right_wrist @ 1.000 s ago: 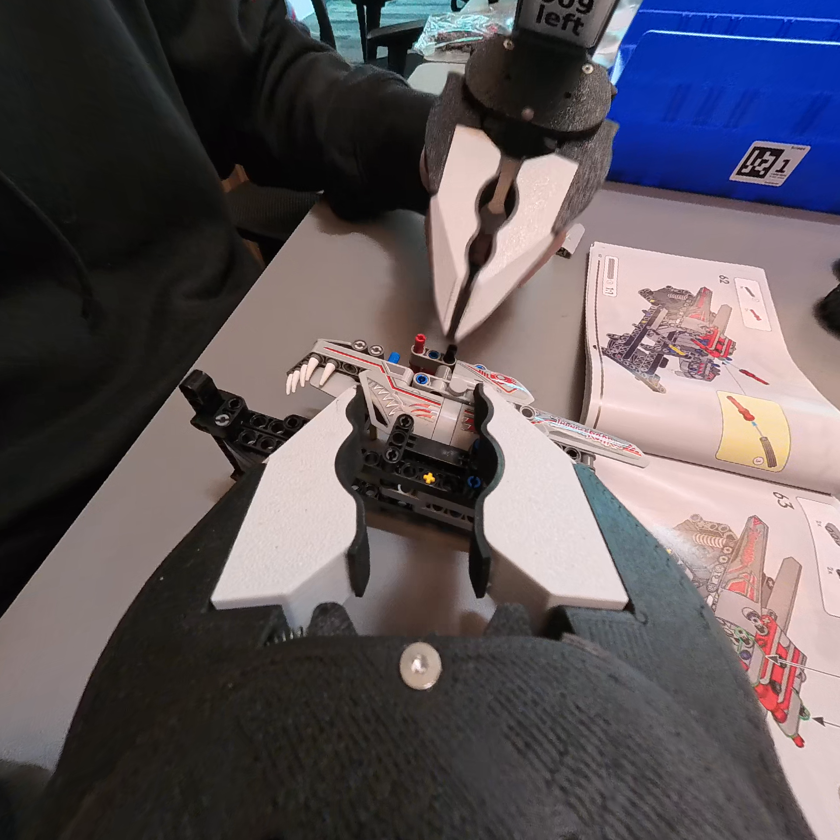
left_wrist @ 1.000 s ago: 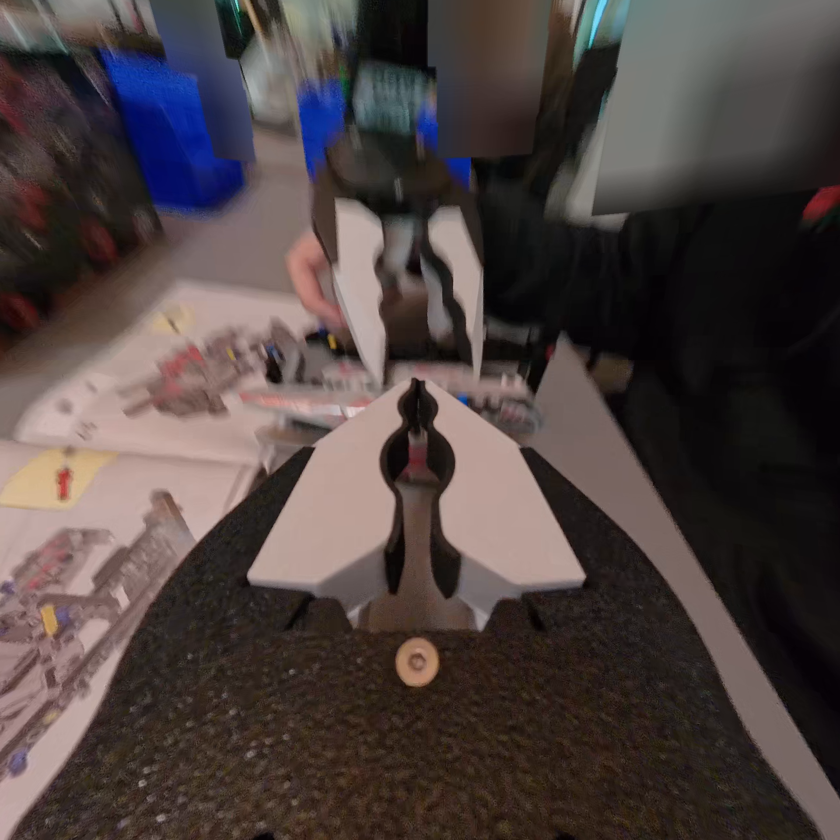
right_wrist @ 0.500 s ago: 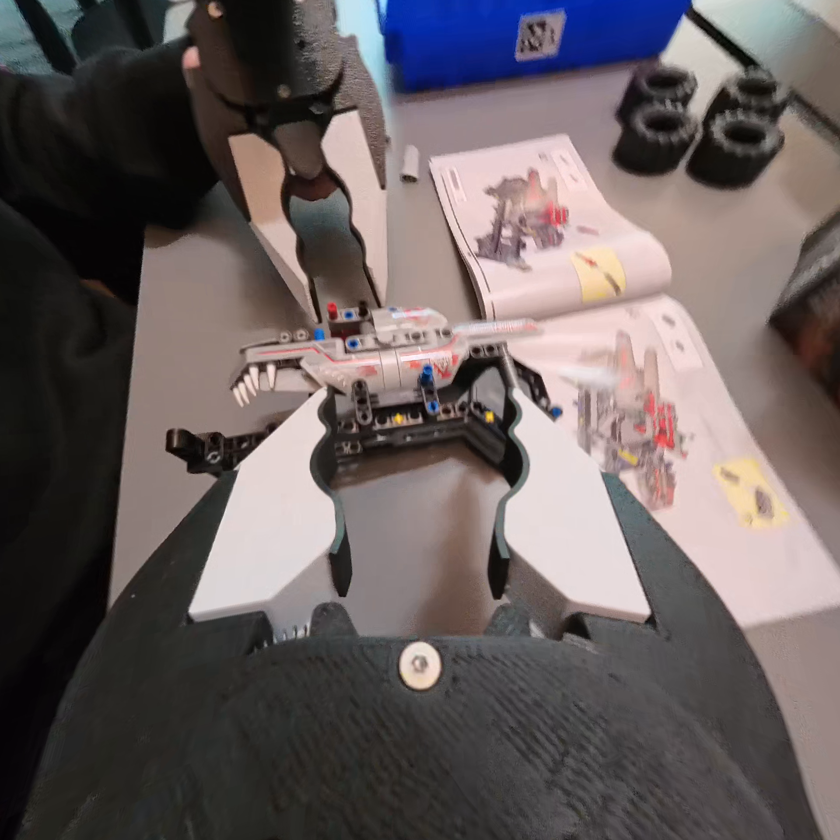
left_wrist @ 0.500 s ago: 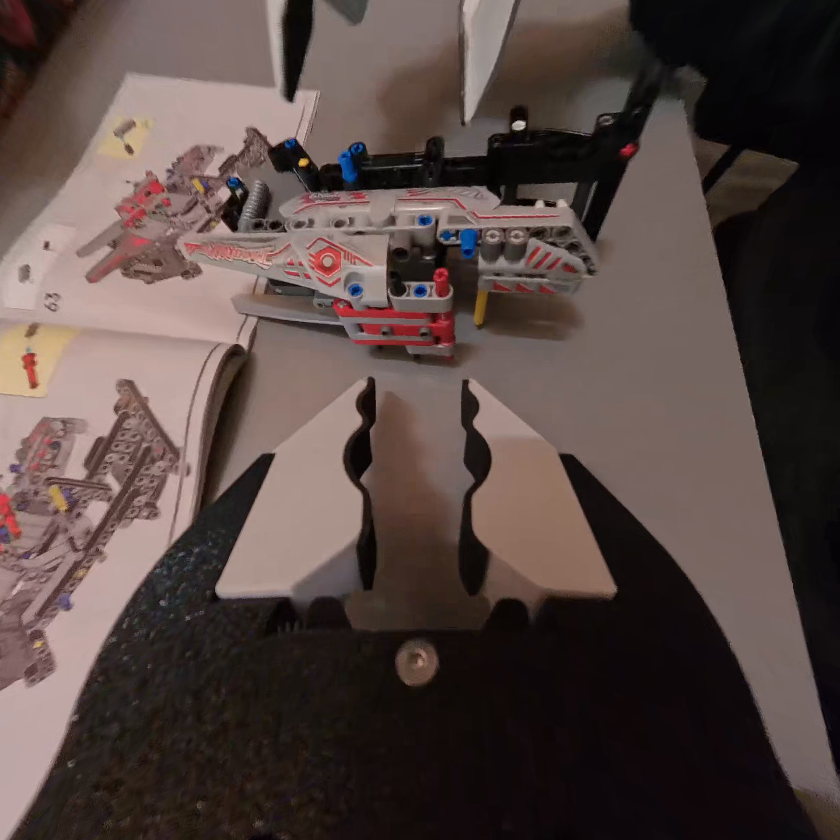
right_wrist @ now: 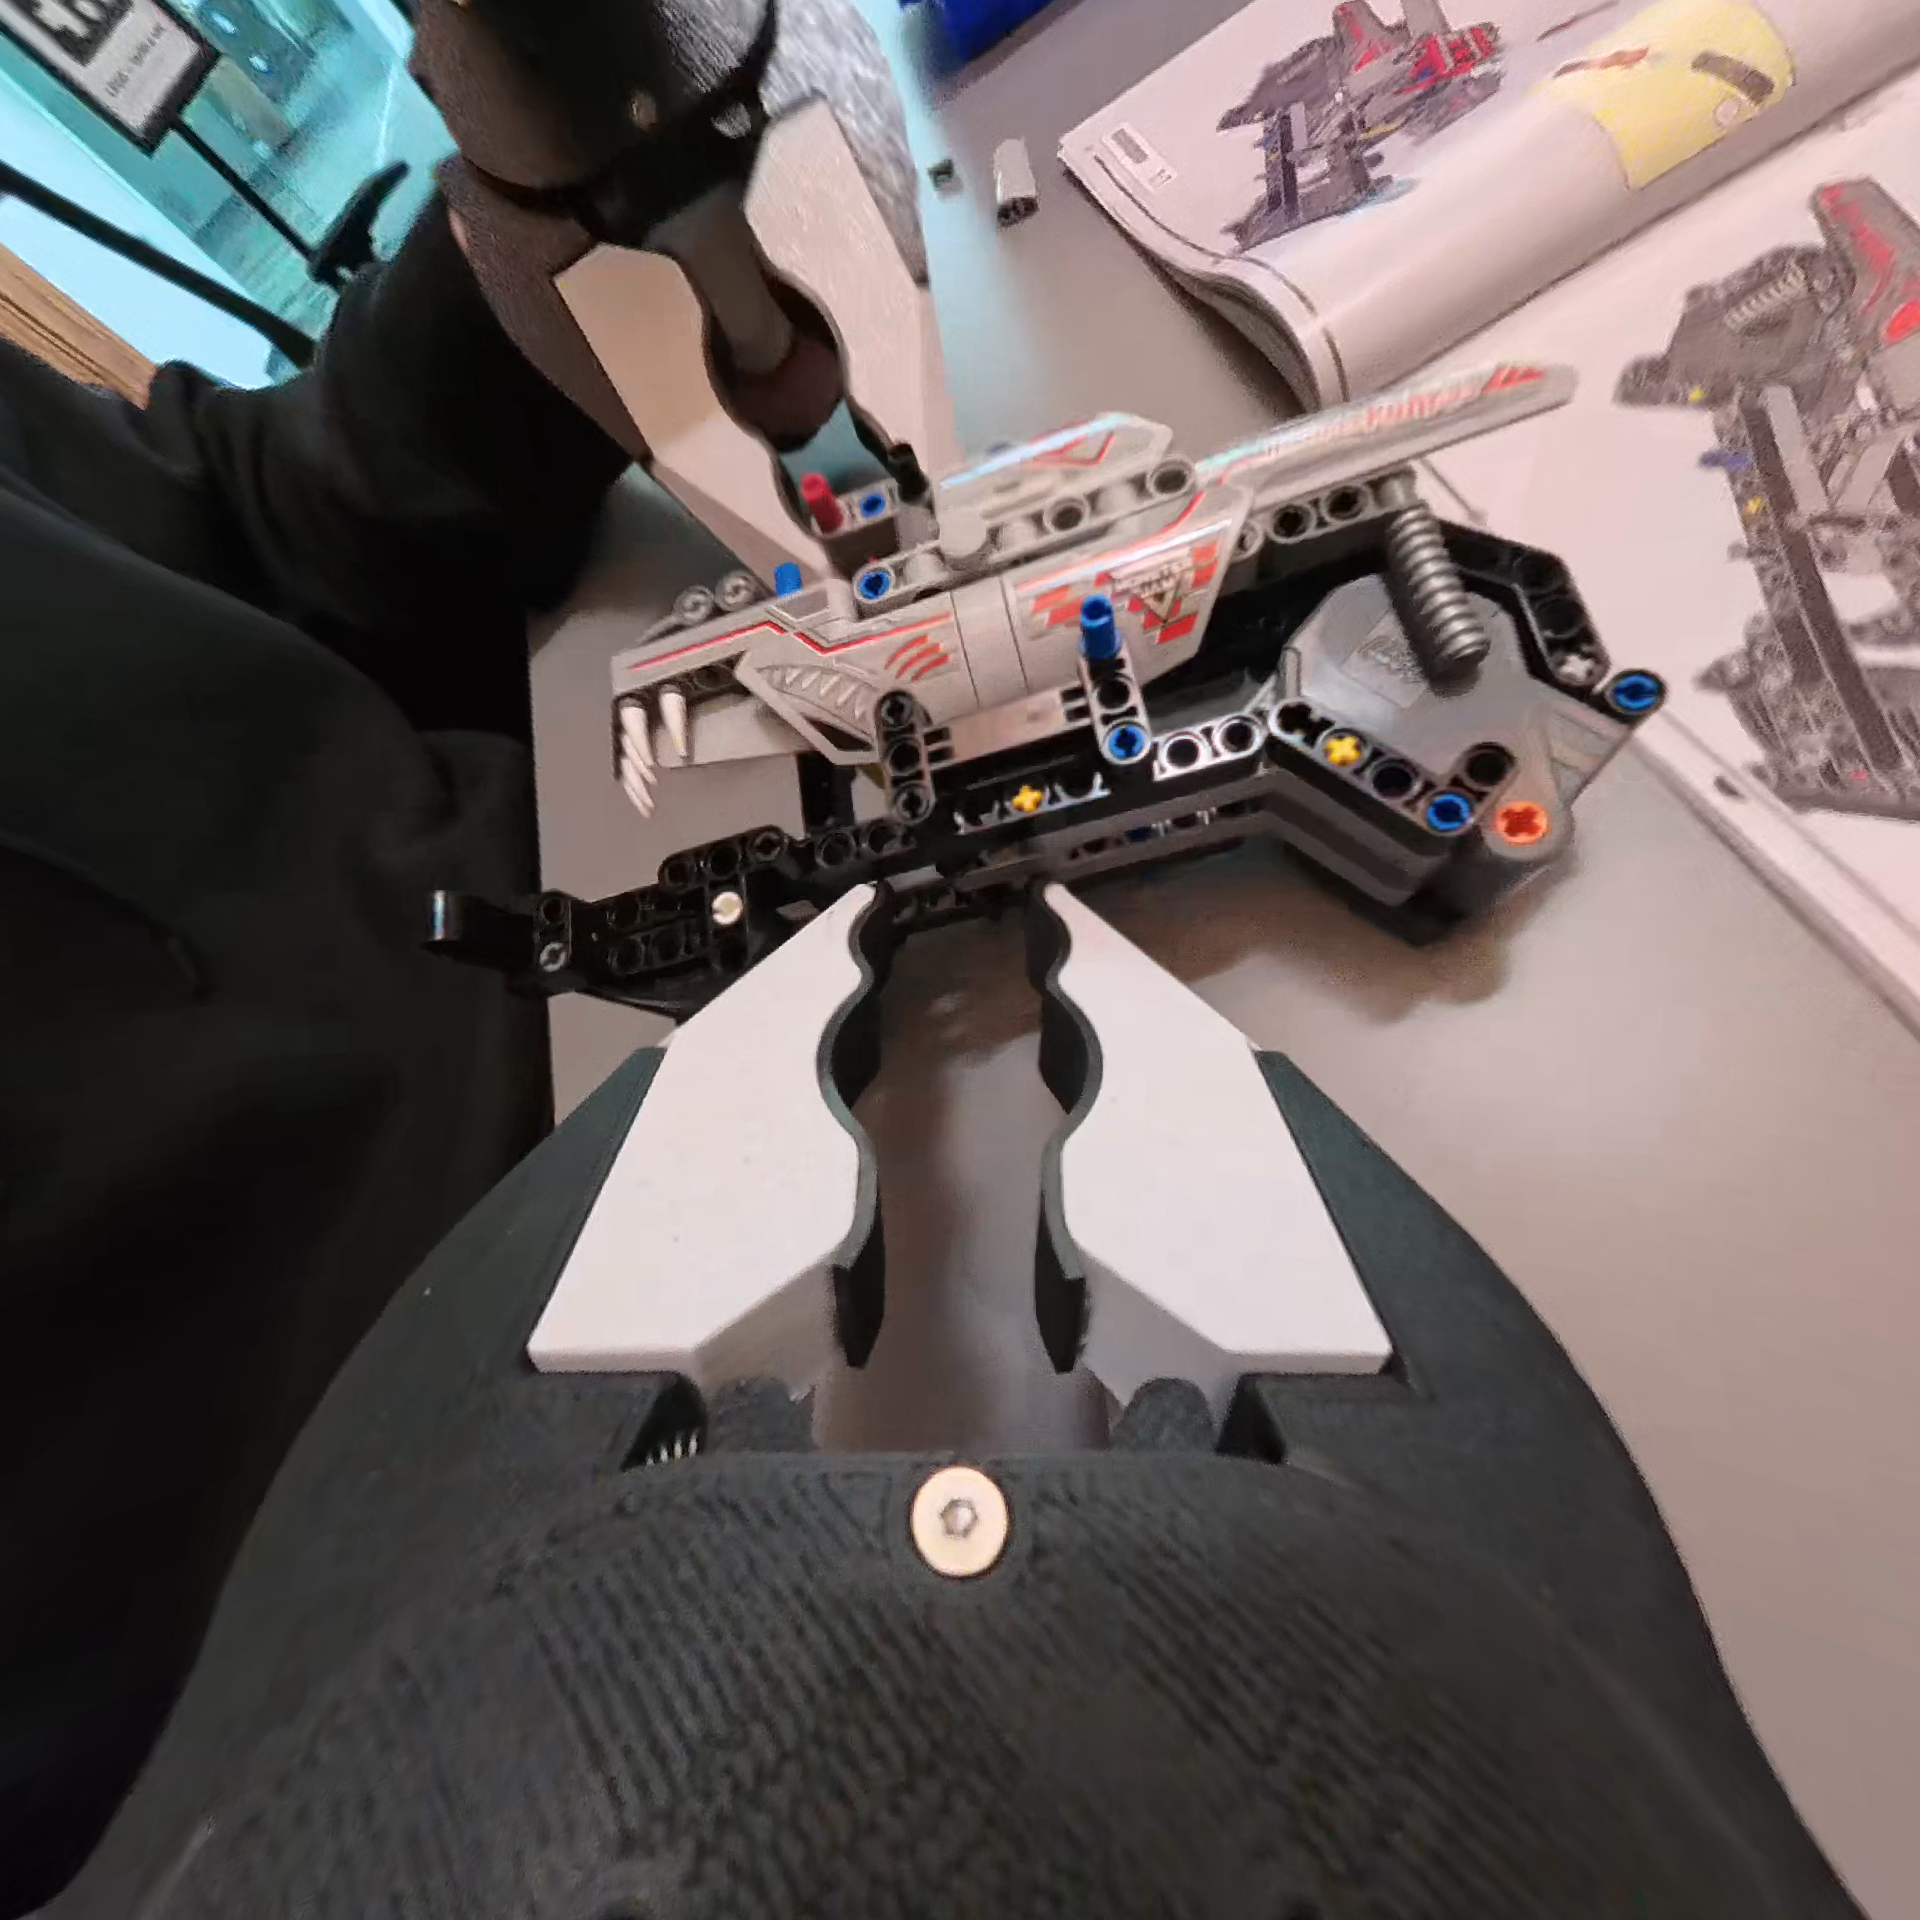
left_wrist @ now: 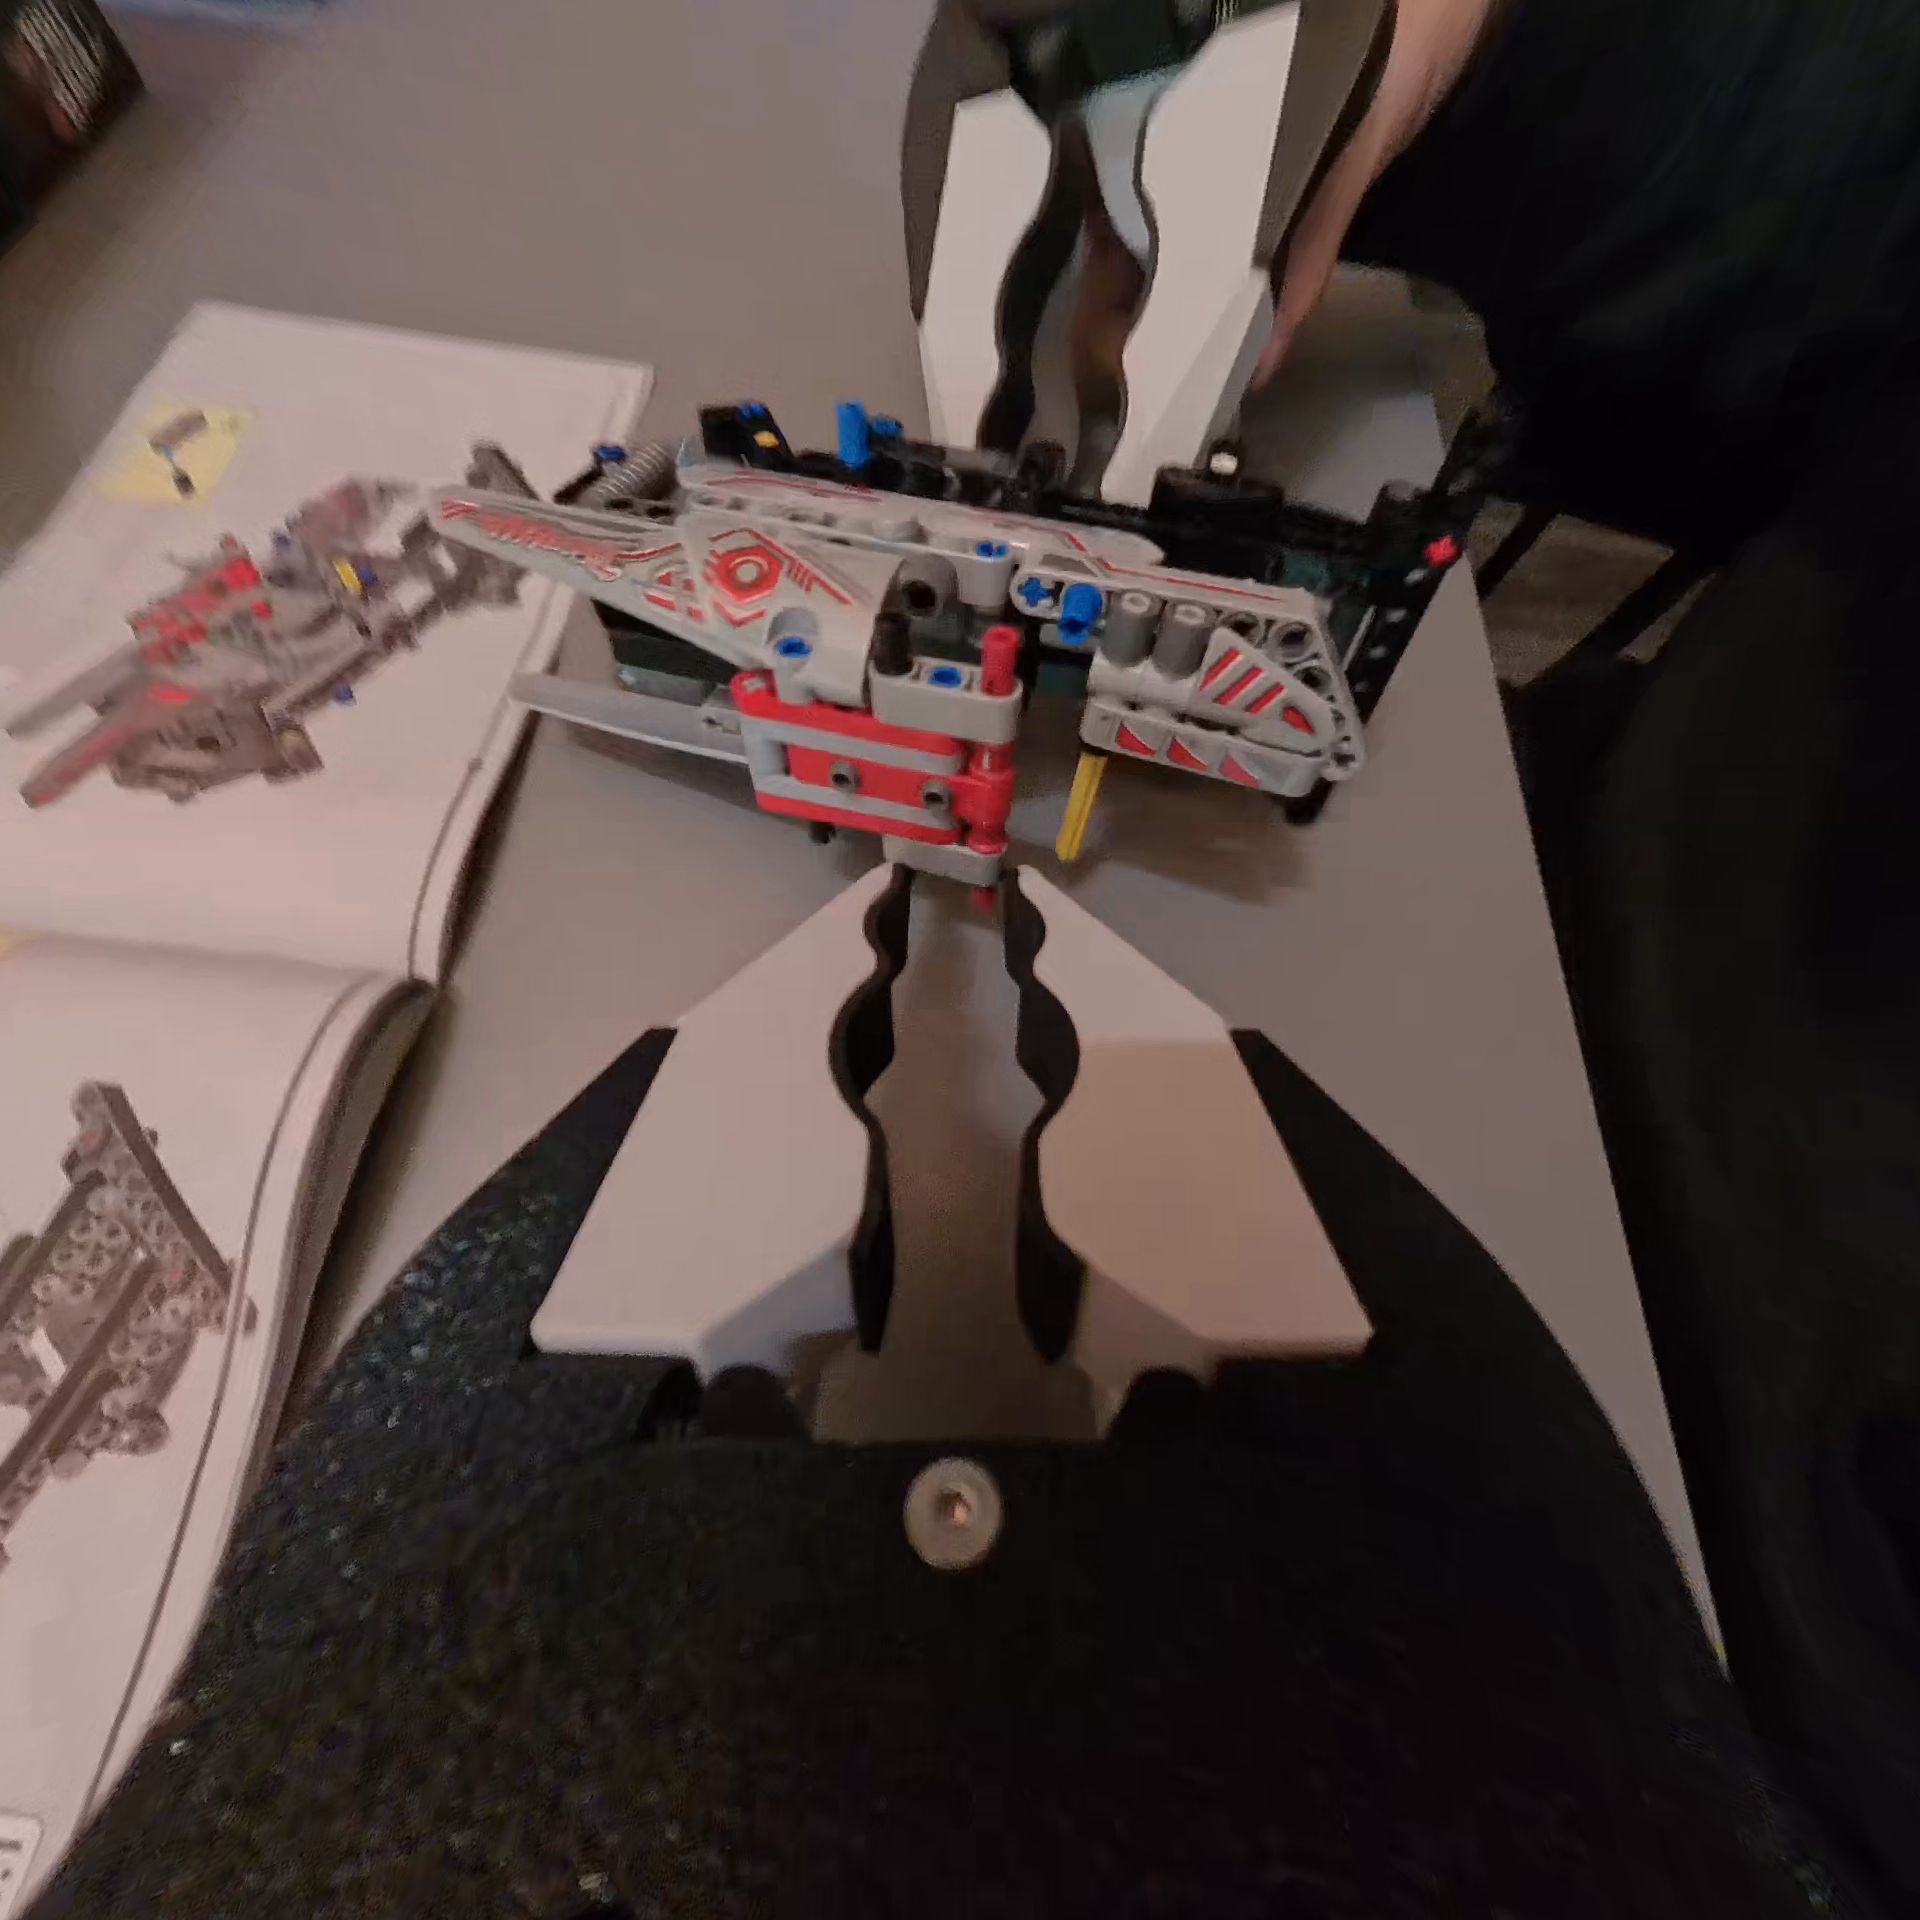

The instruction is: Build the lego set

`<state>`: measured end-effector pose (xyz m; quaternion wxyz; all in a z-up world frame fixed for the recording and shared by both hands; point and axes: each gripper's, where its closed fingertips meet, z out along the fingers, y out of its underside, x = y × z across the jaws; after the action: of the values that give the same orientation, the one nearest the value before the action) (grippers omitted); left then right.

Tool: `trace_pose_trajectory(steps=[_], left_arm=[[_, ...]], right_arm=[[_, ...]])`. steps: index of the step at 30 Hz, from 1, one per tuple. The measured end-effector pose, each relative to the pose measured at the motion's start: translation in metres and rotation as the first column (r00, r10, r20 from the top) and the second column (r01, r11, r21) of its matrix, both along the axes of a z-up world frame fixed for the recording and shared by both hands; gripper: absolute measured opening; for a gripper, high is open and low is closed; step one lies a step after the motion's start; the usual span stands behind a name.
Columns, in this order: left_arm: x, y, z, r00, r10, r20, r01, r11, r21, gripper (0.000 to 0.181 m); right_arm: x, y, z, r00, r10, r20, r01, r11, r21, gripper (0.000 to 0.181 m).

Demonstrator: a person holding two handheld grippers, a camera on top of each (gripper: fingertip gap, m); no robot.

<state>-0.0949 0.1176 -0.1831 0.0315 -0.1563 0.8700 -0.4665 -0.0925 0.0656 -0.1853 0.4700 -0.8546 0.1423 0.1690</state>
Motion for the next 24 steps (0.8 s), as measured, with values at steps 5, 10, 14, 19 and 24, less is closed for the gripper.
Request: trace_pose_trajectory(steps=[5,10,14,19,24], left_arm=[[0.002,-0.028,0.024,0.997,-0.027,0.079,0.031,0.998,-0.048,0.016],[0.001,-0.059,0.037,0.989,-0.091,0.117,0.097,0.994,-0.044,0.016],[-0.004,-0.087,0.053,0.981,-0.144,0.132,0.156,0.983,-0.092,0.016],[-0.005,-0.105,0.047,0.972,-0.182,0.145,0.189,0.981,-0.035,0.016],[-0.001,-0.097,0.048,0.976,-0.134,0.174,0.142,0.989,-0.032,0.017]], right_arm=[[-0.001,-0.029,-0.004,0.994,-0.091,0.061,0.095,0.993,-0.073,0.030],[-0.001,-0.067,-0.004,0.982,-0.158,0.108,0.172,0.975,-0.139,0.033],[-0.008,-0.093,-0.011,0.977,-0.193,0.096,0.207,0.963,-0.172,0.032],[-0.012,-0.106,-0.011,0.975,-0.194,0.105,0.206,0.971,-0.121,0.032],[-0.008,-0.118,-0.012,0.968,-0.210,0.136,0.228,0.964,-0.135,0.039]])
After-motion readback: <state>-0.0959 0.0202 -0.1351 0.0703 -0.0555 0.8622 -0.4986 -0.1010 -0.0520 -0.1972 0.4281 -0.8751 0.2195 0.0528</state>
